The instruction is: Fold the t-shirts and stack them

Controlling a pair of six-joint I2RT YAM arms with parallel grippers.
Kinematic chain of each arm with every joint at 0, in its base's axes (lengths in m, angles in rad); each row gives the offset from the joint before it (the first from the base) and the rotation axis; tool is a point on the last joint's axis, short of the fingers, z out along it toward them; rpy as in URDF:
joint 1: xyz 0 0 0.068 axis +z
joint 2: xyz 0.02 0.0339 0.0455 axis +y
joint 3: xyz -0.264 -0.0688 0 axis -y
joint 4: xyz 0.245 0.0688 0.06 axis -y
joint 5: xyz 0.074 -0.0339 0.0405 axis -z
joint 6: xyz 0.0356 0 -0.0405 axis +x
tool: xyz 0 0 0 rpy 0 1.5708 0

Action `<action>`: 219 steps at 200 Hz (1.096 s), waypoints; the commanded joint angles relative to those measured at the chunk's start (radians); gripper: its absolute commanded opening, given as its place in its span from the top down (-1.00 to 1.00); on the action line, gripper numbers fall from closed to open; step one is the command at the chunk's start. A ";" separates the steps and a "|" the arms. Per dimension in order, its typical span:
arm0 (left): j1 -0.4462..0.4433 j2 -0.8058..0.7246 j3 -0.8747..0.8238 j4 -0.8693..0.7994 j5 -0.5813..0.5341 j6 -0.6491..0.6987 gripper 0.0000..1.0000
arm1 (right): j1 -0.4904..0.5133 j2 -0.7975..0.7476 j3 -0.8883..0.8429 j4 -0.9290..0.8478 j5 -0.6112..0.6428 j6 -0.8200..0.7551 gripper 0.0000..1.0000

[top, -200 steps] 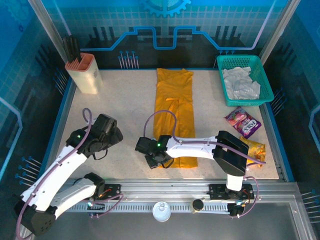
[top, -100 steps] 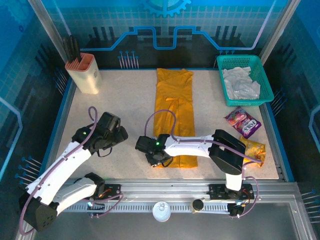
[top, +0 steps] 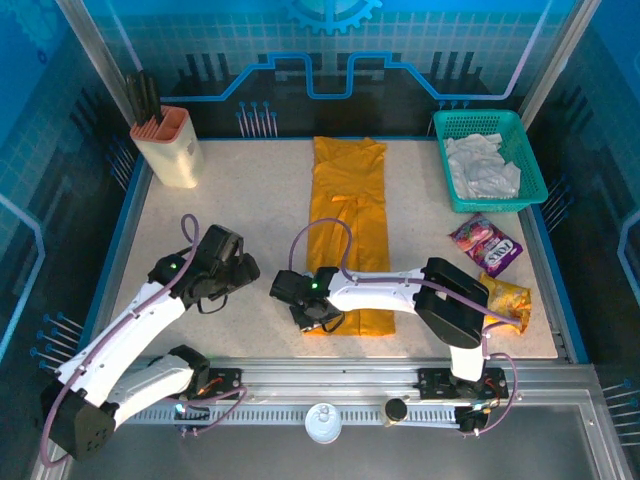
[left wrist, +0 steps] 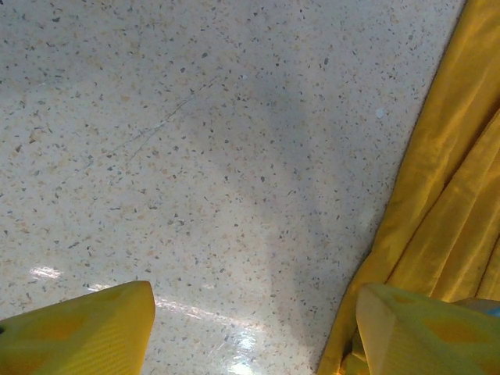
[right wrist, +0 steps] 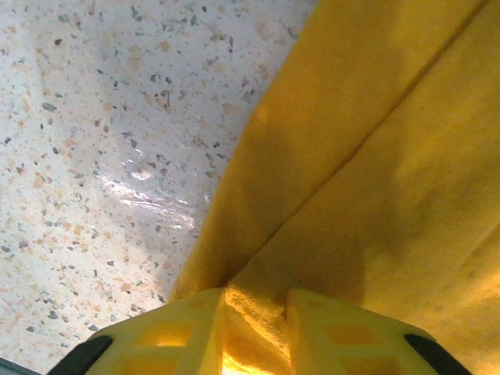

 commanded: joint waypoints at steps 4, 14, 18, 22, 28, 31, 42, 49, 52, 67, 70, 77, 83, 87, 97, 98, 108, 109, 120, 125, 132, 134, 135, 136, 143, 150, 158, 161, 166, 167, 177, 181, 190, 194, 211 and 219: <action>0.008 0.006 -0.026 0.012 0.030 0.014 -0.40 | -0.010 0.003 0.010 0.003 -0.008 0.014 0.38; 0.007 0.008 -0.031 0.016 0.034 0.013 -0.40 | -0.009 0.009 0.012 0.000 -0.009 0.014 0.38; 0.008 0.009 -0.031 0.018 0.035 0.012 -0.40 | -0.010 0.013 0.013 0.000 -0.009 0.013 0.39; 0.008 0.009 -0.033 0.020 0.037 0.011 -0.40 | -0.010 0.015 0.013 0.000 -0.011 0.014 0.39; 0.008 0.011 -0.034 0.022 0.037 0.013 -0.40 | -0.009 0.021 0.013 0.000 -0.014 0.015 0.39; 0.007 0.010 -0.035 0.022 0.038 0.013 -0.40 | -0.009 0.023 0.013 0.001 -0.015 0.016 0.40; 0.007 0.013 -0.038 0.024 0.039 0.014 -0.40 | -0.010 0.030 0.015 0.004 -0.023 0.016 0.41; 0.007 0.015 -0.039 0.025 0.039 0.014 -0.40 | -0.009 0.035 0.017 0.004 -0.026 0.015 0.41; 0.008 0.015 -0.039 0.025 0.039 0.014 -0.40 | -0.010 0.037 0.019 0.004 -0.026 0.015 0.42; 0.007 0.017 -0.041 0.028 0.041 0.015 -0.40 | -0.010 0.043 0.025 0.001 -0.025 0.014 0.46; 0.007 0.017 -0.042 0.028 0.041 0.016 -0.40 | -0.009 0.044 0.025 0.000 -0.025 0.014 0.48; 0.007 0.018 -0.043 0.030 0.042 0.015 -0.40 | -0.012 0.046 0.027 -0.003 -0.023 0.013 0.52; 0.007 0.018 -0.043 0.032 0.044 0.013 -0.40 | -0.012 0.045 0.027 -0.005 -0.022 0.014 0.57; 0.008 0.018 -0.044 0.033 0.044 0.014 -0.40 | -0.011 0.044 0.027 -0.005 -0.021 0.013 0.60; 0.008 0.019 -0.045 0.034 0.046 0.014 -0.40 | -0.011 0.038 0.026 -0.007 -0.017 0.016 0.71; 0.008 0.019 -0.045 0.033 0.046 0.014 -0.40 | -0.011 0.037 0.026 -0.008 -0.017 0.017 0.72; 0.007 0.019 -0.045 0.035 0.046 0.014 -0.40 | -0.011 0.026 0.024 -0.011 -0.011 0.019 0.83; 0.007 0.019 -0.045 0.035 0.046 0.014 -0.40 | -0.011 0.025 0.023 -0.012 -0.011 0.019 0.85; 0.007 0.019 -0.046 0.035 0.048 0.014 -0.40 | -0.010 0.009 0.020 -0.018 -0.001 0.022 0.93; 0.008 0.019 -0.046 0.034 0.050 0.014 -0.40 | -0.010 0.001 0.018 -0.021 0.003 0.024 0.95; 0.007 0.021 -0.047 0.036 0.054 0.016 -0.40 | -0.010 -0.010 0.015 -0.024 0.008 0.027 0.97; 0.008 0.021 -0.047 0.035 0.056 0.016 -0.40 | -0.010 -0.015 0.013 -0.025 0.009 0.028 0.97; 0.007 0.021 -0.046 0.035 0.057 0.017 -0.40 | -0.010 -0.016 0.013 -0.025 0.010 0.029 0.98; 0.007 0.022 -0.046 0.036 0.058 0.017 -0.40 | -0.010 -0.016 0.012 -0.025 0.011 0.029 0.98; 0.007 0.025 -0.046 0.039 0.067 0.019 -0.40 | -0.009 -0.029 0.005 -0.026 0.016 0.032 0.98; 0.007 0.032 -0.046 0.043 0.079 0.025 -0.40 | -0.008 -0.043 -0.003 -0.025 0.018 0.038 0.99; 0.006 0.042 -0.046 0.050 0.100 0.032 -0.40 | -0.009 -0.057 -0.014 -0.025 0.021 0.043 1.00; 0.005 0.048 -0.046 0.053 0.108 0.035 -0.39 | -0.008 -0.063 -0.018 -0.022 0.022 0.047 1.00; 0.003 0.059 -0.047 0.058 0.123 0.038 -0.38 | -0.007 -0.073 -0.026 -0.020 0.023 0.050 1.00; 0.002 0.062 -0.047 0.059 0.126 0.039 -0.38 | -0.007 -0.076 -0.029 -0.018 0.024 0.052 1.00; -0.011 0.090 -0.045 0.071 0.150 0.046 -0.30 | -0.006 -0.099 -0.051 -0.008 0.028 0.064 1.00; -0.020 0.100 -0.046 0.077 0.156 0.047 -0.27 | -0.006 -0.107 -0.062 -0.002 0.029 0.070 1.00; -0.044 0.134 -0.046 0.096 0.170 0.043 -0.20 | -0.005 -0.128 -0.087 0.013 0.031 0.082 1.00; -0.059 0.148 -0.048 0.106 0.175 0.040 -0.16 | -0.005 -0.137 -0.101 0.022 0.031 0.089 1.00; -0.125 0.221 -0.053 0.172 0.203 0.019 0.02 | -0.006 -0.177 -0.155 0.054 0.036 0.115 1.00; -0.154 0.259 -0.057 0.213 0.220 0.004 0.15 | -0.007 -0.193 -0.179 0.067 0.037 0.128 1.00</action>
